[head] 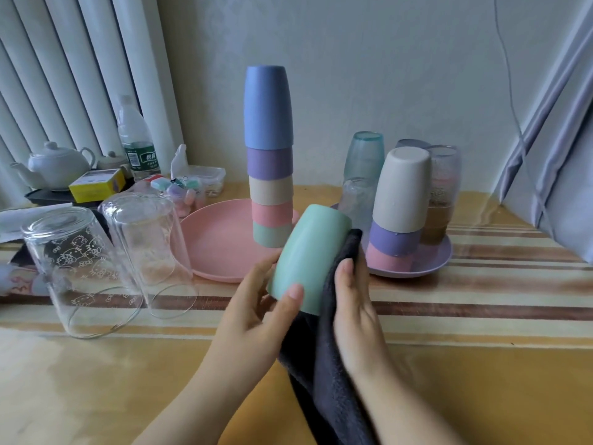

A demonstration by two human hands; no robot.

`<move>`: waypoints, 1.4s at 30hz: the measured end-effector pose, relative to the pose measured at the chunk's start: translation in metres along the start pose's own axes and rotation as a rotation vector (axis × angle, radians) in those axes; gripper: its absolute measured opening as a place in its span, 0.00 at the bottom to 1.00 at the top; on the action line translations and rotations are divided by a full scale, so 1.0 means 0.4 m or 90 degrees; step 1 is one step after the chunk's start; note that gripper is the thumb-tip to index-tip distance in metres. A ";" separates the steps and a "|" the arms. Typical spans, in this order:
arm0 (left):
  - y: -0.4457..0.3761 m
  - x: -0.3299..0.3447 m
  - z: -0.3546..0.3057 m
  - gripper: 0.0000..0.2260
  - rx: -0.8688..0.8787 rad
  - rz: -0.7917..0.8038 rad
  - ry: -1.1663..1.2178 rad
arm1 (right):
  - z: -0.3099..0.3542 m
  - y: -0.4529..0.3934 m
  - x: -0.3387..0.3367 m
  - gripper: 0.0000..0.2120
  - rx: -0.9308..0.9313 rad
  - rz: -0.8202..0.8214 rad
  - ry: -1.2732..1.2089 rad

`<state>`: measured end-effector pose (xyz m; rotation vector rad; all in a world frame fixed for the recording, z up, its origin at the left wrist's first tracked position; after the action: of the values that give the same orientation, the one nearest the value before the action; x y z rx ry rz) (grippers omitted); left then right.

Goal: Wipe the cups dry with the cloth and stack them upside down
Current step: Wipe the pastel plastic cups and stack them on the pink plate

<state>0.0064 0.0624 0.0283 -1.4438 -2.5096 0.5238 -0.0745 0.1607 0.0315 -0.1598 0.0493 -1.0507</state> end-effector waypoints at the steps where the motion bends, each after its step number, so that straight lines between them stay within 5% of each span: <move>1: 0.001 0.000 0.006 0.27 -0.005 0.008 -0.017 | -0.001 0.004 0.017 0.25 -0.013 0.021 0.002; 6: -0.008 -0.015 0.019 0.28 -0.014 0.039 -0.083 | -0.004 0.010 0.030 0.27 -0.024 0.027 0.008; 11: 0.017 0.043 0.006 0.26 -0.005 0.221 -0.135 | 0.036 -0.022 -0.079 0.07 -0.044 -0.100 0.016; 14: 0.022 0.038 -0.002 0.25 -0.023 0.254 -0.107 | 0.029 -0.033 -0.088 0.16 -0.025 -0.081 -0.035; 17: 0.029 0.043 -0.003 0.22 -0.047 0.266 -0.039 | 0.008 -0.044 -0.065 0.14 0.055 0.006 -0.205; 23: 0.034 0.053 0.025 0.19 -0.111 0.178 0.126 | -0.001 -0.017 -0.038 0.17 0.111 0.036 -0.271; 29: 0.016 0.005 0.049 0.27 -0.127 0.039 0.171 | -0.025 0.003 0.032 0.29 0.109 0.103 -0.044; 33: 0.009 -0.010 0.055 0.22 -0.139 0.003 0.138 | -0.028 -0.014 0.008 0.33 0.124 0.056 0.029; 38: -0.001 -0.026 0.037 0.25 -0.089 -0.058 0.099 | -0.009 -0.008 0.036 0.18 0.121 0.137 0.015; 42: -0.001 -0.035 0.038 0.23 -0.101 -0.105 0.131 | 0.004 0.008 0.039 0.24 0.050 0.117 -0.004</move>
<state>0.0076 0.0470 0.0145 -1.2536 -2.5199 0.1416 -0.0638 0.1491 0.0333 -0.0851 0.0165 -0.8668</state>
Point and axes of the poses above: each hand's wrist, its own y-axis away from the middle knuckle, its own x-axis out of the palm, z = x × y, the point moved 8 cm from there along -y, towards the middle knuckle, and after that the axes turned 6 degrees about x, right-handed, at the moved point
